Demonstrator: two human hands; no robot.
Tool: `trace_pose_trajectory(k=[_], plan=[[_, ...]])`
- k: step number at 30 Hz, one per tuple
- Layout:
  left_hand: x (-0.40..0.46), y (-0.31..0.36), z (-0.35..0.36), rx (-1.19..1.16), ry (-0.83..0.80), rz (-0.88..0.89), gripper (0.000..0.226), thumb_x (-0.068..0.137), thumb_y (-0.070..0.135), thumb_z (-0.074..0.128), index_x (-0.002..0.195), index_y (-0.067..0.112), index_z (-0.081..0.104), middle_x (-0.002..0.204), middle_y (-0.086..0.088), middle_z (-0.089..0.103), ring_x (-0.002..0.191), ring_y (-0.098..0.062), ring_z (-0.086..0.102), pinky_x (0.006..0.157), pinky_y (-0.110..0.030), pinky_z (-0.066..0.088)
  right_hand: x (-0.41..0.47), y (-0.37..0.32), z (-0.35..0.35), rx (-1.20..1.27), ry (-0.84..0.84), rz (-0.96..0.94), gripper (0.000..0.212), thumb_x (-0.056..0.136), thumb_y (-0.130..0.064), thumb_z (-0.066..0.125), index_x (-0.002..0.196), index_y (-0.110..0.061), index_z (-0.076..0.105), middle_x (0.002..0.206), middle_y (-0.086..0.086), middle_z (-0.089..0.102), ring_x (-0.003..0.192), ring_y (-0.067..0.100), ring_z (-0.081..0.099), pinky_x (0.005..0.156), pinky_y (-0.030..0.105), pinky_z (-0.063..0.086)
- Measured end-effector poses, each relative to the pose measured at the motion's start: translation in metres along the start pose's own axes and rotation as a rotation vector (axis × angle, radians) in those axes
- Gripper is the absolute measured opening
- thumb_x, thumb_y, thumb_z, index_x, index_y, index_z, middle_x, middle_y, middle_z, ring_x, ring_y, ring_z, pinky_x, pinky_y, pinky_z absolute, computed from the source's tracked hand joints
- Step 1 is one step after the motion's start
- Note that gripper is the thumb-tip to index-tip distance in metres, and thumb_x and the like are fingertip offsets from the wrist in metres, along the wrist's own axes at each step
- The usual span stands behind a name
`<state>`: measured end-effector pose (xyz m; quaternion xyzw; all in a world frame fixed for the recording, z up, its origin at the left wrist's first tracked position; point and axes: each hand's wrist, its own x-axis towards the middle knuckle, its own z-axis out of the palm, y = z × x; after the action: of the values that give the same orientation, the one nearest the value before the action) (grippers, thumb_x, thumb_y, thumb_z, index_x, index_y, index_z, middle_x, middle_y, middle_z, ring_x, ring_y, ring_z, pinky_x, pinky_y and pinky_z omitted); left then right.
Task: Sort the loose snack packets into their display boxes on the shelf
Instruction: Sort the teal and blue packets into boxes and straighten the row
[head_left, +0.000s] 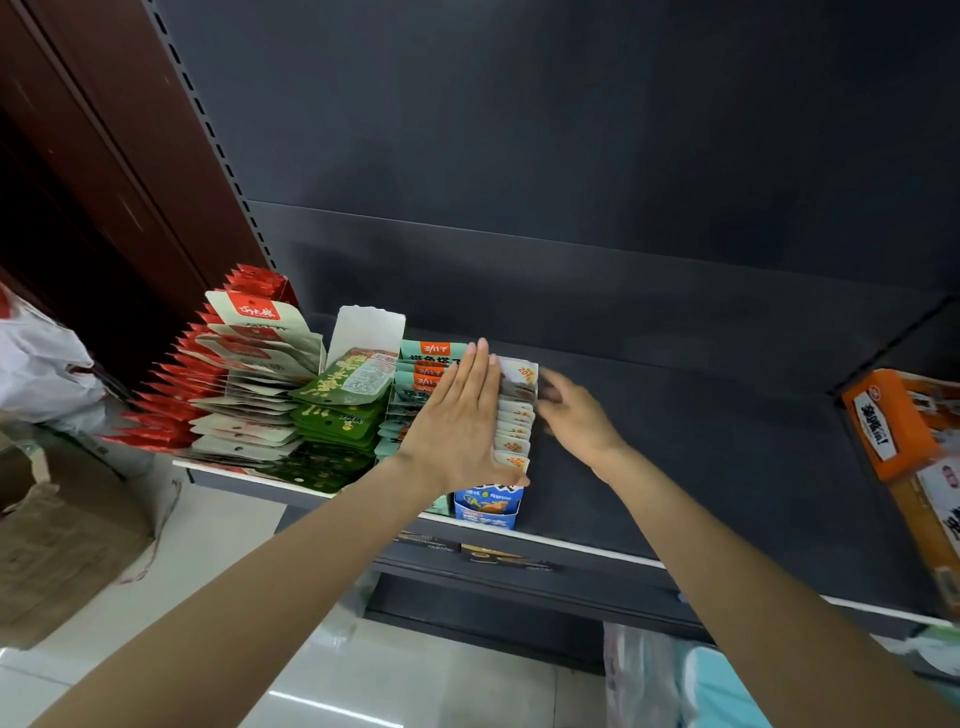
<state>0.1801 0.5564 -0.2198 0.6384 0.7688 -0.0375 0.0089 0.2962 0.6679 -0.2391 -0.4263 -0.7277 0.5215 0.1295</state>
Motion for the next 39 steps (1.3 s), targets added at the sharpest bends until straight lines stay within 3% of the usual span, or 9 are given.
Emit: trace_pose_trajectory(k=[4,7,13,20,25,29,34,36,39], plan=[[-0.001,-0.006,0.000,-0.003,-0.026,0.017,0.127,0.069,0.085,0.037,0.145,-0.002,-0.018,0.151,-0.020,-0.029,0.141,-0.029,-0.025,0.115,-0.036,-0.012,0.004,-0.003,-0.003,-0.246,0.137,-0.244,0.040,0.095,-0.010,0.050,0.135,-0.016,0.049,0.132,0.002,0.055,0.122,0.017,0.050,0.103,0.027,0.039],[-0.003,-0.006,0.002,0.027,-0.016,0.033,0.124,0.071,0.085,0.032,0.146,-0.003,-0.015,0.151,-0.021,-0.029,0.141,-0.029,-0.025,0.117,-0.038,-0.010,0.016,-0.012,-0.005,-0.487,0.178,-0.344,0.025,0.096,-0.012,0.049,0.116,-0.012,0.065,0.116,0.005,0.063,0.108,0.020,0.053,0.084,0.019,0.035],[-0.005,-0.008,0.004,0.021,-0.017,0.028,0.121,0.073,0.084,0.030,0.146,-0.003,-0.013,0.152,-0.020,-0.026,0.142,-0.028,-0.023,0.119,-0.038,-0.008,0.026,-0.035,-0.008,-0.653,-0.031,-0.300,0.018,0.091,-0.011,0.047,0.094,-0.010,0.065,0.085,0.009,0.066,0.080,0.029,0.061,0.066,0.038,0.047],[-0.012,-0.005,0.008,-0.010,0.004,0.013,0.120,0.075,0.082,0.030,0.145,-0.003,-0.016,0.153,-0.019,-0.025,0.142,-0.027,-0.023,0.119,-0.037,-0.008,0.026,-0.061,-0.005,-0.727,-0.336,-0.212,0.019,0.093,-0.023,0.046,0.090,-0.015,0.062,0.084,0.001,0.059,0.080,0.019,0.057,0.064,0.032,0.041],[-0.012,-0.011,0.005,-0.010,-0.012,0.054,0.113,0.078,0.075,0.035,0.146,0.000,-0.015,0.154,-0.017,-0.024,0.142,-0.024,-0.023,0.119,-0.037,-0.007,0.025,-0.069,-0.006,-0.886,-0.339,-0.241,0.017,0.095,-0.019,0.044,0.083,-0.009,0.053,0.069,0.001,0.047,0.066,0.019,0.049,0.052,0.028,0.033],[-0.011,-0.014,0.004,0.017,-0.008,0.063,0.111,0.080,0.074,0.034,0.147,0.000,-0.015,0.153,-0.017,-0.024,0.143,-0.025,-0.022,0.118,-0.037,-0.009,0.033,-0.061,0.003,-0.970,-0.300,-0.258,0.019,0.093,-0.018,0.045,0.078,-0.012,0.054,0.070,0.003,0.050,0.073,0.027,0.055,0.060,0.032,0.038],[-0.015,-0.016,0.007,0.012,-0.011,0.052,0.112,0.079,0.078,0.032,0.147,0.002,-0.016,0.154,-0.014,-0.025,0.143,-0.024,-0.021,0.119,-0.039,-0.002,0.045,-0.066,-0.010,-0.749,-0.365,-0.161,0.031,0.093,-0.025,0.055,0.065,-0.013,0.048,0.067,0.004,0.048,0.065,0.019,0.044,0.059,0.031,0.032],[-0.016,-0.015,0.006,0.007,-0.016,0.053,0.111,0.079,0.078,0.033,0.147,0.003,-0.014,0.155,-0.012,-0.021,0.143,-0.023,-0.020,0.119,-0.039,-0.002,0.045,-0.068,-0.015,-0.702,-0.427,-0.159,0.027,0.094,-0.026,0.055,0.072,-0.011,0.052,0.073,0.006,0.051,0.069,0.020,0.045,0.063,0.031,0.034],[-0.013,-0.014,0.004,0.006,-0.021,0.049,0.111,0.079,0.077,0.037,0.148,0.004,-0.010,0.158,-0.011,-0.012,0.144,-0.024,-0.017,0.119,-0.038,-0.004,0.041,-0.064,-0.005,-0.868,-0.505,-0.173,0.025,0.100,-0.028,0.042,0.115,-0.012,0.053,0.108,0.007,0.058,0.096,0.021,0.054,0.079,0.031,0.039]])
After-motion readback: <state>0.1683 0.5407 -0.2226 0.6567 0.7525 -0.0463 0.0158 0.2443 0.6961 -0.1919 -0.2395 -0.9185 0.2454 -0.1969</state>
